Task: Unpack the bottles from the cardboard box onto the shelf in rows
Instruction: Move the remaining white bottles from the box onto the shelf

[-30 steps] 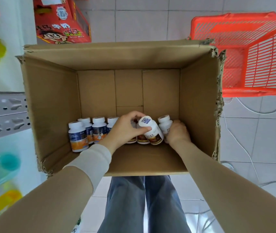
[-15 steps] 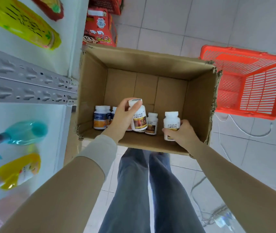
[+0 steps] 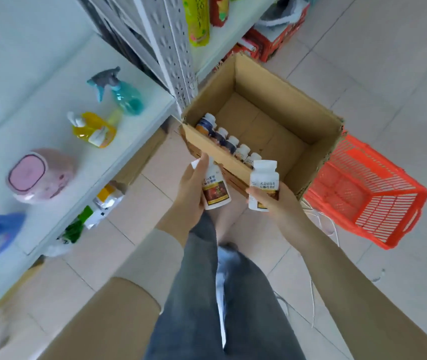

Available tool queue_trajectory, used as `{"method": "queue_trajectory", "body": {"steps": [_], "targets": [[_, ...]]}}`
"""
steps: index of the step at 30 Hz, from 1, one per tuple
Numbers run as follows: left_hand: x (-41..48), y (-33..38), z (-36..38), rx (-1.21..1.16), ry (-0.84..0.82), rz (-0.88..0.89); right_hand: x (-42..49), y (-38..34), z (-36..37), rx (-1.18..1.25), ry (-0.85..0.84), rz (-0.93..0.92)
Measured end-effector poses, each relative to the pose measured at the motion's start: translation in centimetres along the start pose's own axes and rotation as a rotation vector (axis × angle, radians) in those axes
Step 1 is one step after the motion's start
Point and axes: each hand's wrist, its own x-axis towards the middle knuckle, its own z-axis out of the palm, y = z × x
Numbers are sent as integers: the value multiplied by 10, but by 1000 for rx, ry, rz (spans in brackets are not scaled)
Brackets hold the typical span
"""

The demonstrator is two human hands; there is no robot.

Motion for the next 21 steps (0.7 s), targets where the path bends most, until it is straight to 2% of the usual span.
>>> {"method": "queue_trajectory", "body": {"steps": [4,9,15,21], "targets": [[-73,9,-52,-24,3,94,-66,-11,34,-38,-101,-40],[-154,23,-133,-135,-2,285,-137,-24,93,-129,-361,-133],[-253,24,-238,-207,147,504,-227,-28,185,-245,-558,-271],[-354,20,-342,-270,244,686,-324,-21,275,-344,-663,-455]]}}
